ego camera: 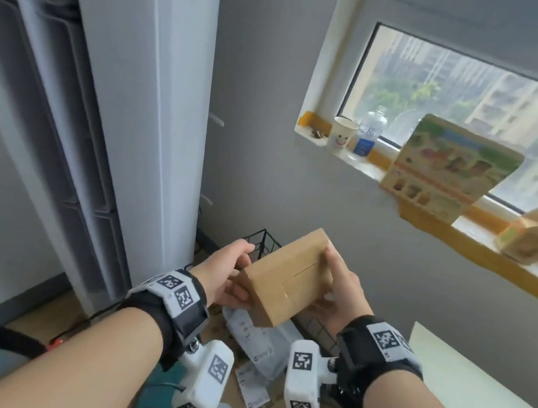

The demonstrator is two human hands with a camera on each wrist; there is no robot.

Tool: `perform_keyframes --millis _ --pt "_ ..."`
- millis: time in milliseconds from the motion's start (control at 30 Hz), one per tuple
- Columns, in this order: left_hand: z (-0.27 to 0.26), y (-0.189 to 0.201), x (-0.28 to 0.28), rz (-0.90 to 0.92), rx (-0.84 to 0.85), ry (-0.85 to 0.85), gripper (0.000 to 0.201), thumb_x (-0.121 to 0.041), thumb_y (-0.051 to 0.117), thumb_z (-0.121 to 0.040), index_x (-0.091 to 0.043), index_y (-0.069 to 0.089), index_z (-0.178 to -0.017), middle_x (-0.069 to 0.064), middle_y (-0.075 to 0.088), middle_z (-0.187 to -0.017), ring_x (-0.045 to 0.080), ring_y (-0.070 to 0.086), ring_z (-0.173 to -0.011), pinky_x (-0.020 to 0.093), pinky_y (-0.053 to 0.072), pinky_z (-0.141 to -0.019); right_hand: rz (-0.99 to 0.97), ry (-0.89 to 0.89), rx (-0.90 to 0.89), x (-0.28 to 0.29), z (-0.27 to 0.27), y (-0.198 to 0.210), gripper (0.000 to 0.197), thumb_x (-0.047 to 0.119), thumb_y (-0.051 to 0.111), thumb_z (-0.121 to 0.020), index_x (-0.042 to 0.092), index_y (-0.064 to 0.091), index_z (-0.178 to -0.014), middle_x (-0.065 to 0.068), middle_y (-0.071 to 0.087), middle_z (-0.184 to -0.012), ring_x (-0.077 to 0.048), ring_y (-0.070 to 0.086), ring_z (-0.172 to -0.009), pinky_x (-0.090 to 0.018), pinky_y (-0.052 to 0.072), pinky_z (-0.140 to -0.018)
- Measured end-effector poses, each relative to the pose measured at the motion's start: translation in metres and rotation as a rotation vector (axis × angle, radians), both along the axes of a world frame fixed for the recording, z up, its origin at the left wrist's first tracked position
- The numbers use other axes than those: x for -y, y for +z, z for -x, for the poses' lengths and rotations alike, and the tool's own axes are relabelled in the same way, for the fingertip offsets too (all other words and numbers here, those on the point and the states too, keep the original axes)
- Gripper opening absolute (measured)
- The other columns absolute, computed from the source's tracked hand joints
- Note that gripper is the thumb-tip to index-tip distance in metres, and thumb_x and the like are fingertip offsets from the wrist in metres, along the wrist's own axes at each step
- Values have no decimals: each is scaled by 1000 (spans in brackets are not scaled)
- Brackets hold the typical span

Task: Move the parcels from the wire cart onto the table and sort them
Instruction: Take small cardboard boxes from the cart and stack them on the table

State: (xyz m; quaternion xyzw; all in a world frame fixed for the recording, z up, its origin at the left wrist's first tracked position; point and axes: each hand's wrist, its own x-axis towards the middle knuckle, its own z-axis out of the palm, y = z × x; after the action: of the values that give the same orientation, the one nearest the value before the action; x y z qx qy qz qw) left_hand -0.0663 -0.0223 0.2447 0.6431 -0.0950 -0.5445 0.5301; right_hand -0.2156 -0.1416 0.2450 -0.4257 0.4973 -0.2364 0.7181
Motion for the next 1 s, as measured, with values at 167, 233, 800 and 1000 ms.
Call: perform_keyframes --millis 167,233,800,1000 --pt "35 42 12 21 147 -146 35 -32 65 -87 -9 52 -109 10 53 -73 16 45 -49 47 57 -77 70 -89 0 2 41 33 65 48 64 -85 20 37 -138 -7 50 -129 -30 54 -112 -45 53 -79" --pt "50 53 19 26 199 -178 55 -29 71 -83 -14 42 -127 13 58 -94 15 49 -55 41 59 -72 83 -154 -32 6 58 43 71 49 61 -86 22 29 -144 -7 43 -137 -28 47 -117 -48 46 -95" --pt "285 101 126 31 445 -516 40 -47 61 -88 -12 64 -106 7 69 -104 21 59 -78 26 45 -64 145 -197 -339 48 326 106 89 66 65 -46 16 58 -120 -5 72 -102 -25 67 -95 -45 50 -93" --pt "405 92 144 -28 382 -753 41 -56 52 -89 -17 62 -99 4 68 -91 17 62 -74 29 47 -71 24 -200 -388 43 446 108 56 51 67 -67 18 61 -112 -9 72 -104 -28 66 -103 -45 50 -94"
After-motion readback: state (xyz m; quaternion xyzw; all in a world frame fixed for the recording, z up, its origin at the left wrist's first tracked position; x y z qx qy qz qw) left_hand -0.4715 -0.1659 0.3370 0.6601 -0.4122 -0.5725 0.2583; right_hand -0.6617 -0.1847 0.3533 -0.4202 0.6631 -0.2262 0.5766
